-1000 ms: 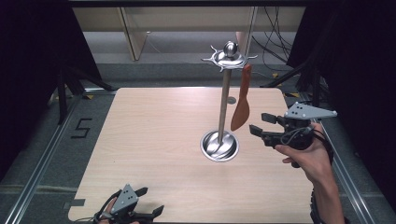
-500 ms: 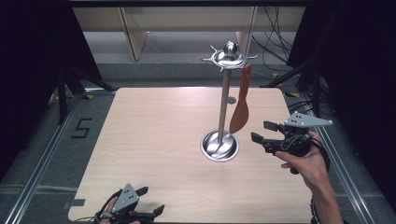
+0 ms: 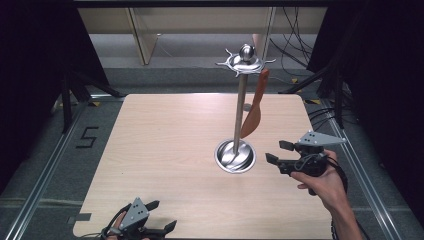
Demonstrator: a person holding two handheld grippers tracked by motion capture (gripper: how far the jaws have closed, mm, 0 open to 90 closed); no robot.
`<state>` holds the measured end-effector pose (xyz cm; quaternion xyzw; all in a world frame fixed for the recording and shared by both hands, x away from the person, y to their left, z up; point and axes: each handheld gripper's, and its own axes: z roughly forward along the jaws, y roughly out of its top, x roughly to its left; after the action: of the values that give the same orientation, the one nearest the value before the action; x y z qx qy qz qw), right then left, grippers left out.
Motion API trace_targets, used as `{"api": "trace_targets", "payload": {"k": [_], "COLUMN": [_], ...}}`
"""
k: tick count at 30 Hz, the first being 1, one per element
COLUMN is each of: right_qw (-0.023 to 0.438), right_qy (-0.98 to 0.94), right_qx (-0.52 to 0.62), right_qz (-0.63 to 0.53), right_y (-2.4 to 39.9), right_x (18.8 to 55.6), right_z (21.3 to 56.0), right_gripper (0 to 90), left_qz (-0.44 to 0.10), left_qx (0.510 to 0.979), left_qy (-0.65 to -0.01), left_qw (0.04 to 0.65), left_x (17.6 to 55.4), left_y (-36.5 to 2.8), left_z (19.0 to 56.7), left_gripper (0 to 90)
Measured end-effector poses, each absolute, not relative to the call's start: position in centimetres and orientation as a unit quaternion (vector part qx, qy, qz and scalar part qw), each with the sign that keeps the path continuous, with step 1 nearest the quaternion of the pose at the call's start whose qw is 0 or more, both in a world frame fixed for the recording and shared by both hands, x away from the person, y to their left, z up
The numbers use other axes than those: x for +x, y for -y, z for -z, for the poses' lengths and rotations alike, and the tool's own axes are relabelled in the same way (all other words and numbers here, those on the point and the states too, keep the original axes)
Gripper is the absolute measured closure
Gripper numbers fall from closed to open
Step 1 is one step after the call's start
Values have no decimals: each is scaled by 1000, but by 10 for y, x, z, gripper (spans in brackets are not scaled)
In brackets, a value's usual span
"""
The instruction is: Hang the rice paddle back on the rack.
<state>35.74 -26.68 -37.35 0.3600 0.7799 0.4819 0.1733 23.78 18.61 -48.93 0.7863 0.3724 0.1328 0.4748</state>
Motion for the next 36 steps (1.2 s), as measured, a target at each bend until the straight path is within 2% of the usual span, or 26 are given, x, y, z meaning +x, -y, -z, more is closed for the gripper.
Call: {"api": "trace_targets", "payload": {"k": [1, 3, 5, 7, 8, 13, 14, 15, 16, 17, 20, 22, 25, 27, 32, 36], "right_qw": [156, 173, 154, 165, 153, 149, 161, 147, 162, 141, 157, 137, 151, 129, 146, 140], "right_qy": [-776, -781, -785, -789, -785, -788, -792, -791, -788, -791, -794, -791, -793, -792, -795, -798], "right_qx": [377, 361, 371, 358, 367, 368, 356, 367, 359, 372, 358, 372, 364, 377, 359, 357], "right_qz": [-480, -479, -472, -470, -475, -469, -470, -467, -473, -465, -466, -466, -465, -463, -466, -464], "right_y": [265, 266, 265, 267, 265, 266, 267, 266, 266, 265, 265, 262, 261, 259, 262, 263], "right_x": [355, 358, 356, 357, 355, 353, 355, 352, 354, 351, 353, 350, 351, 348, 350, 349], "right_z": [375, 379, 379, 381, 382, 384, 385, 386, 389, 389, 393, 393, 396, 397, 402, 407], "right_gripper": [310, 309, 308, 306, 305, 301, 300, 300, 300, 300, 298, 296, 291, 286, 285, 284], "left_qz": [-131, -133, -132, -138, -138, -135, -136, -136, -137, -135, -137, -144, -138, -137, -143, -139], "left_qx": [789, 787, 786, 791, 791, 786, 787, 788, 787, 786, 787, 796, 785, 784, 792, 787], "left_qy": [-372, -374, -373, -363, -363, -373, -372, -371, -371, -372, -372, -367, -373, -372, -368, -371], "left_qw": [471, 473, 475, 473, 473, 475, 473, 472, 473, 474, 474, 460, 476, 477, 466, 473], "left_x": [238, 239, 238, 239, 238, 237, 237, 237, 236, 236, 236, 236, 235, 235, 236, 235], "left_y": [-186, -186, -186, -187, -187, -187, -187, -187, -187, -186, -187, -189, -187, -186, -189, -187], "left_z": [489, 490, 490, 490, 490, 491, 491, 491, 490, 491, 491, 490, 491, 491, 490, 491], "left_gripper": [150, 150, 150, 149, 150, 150, 150, 150, 150, 149, 149, 149, 149, 149, 150, 149]}}
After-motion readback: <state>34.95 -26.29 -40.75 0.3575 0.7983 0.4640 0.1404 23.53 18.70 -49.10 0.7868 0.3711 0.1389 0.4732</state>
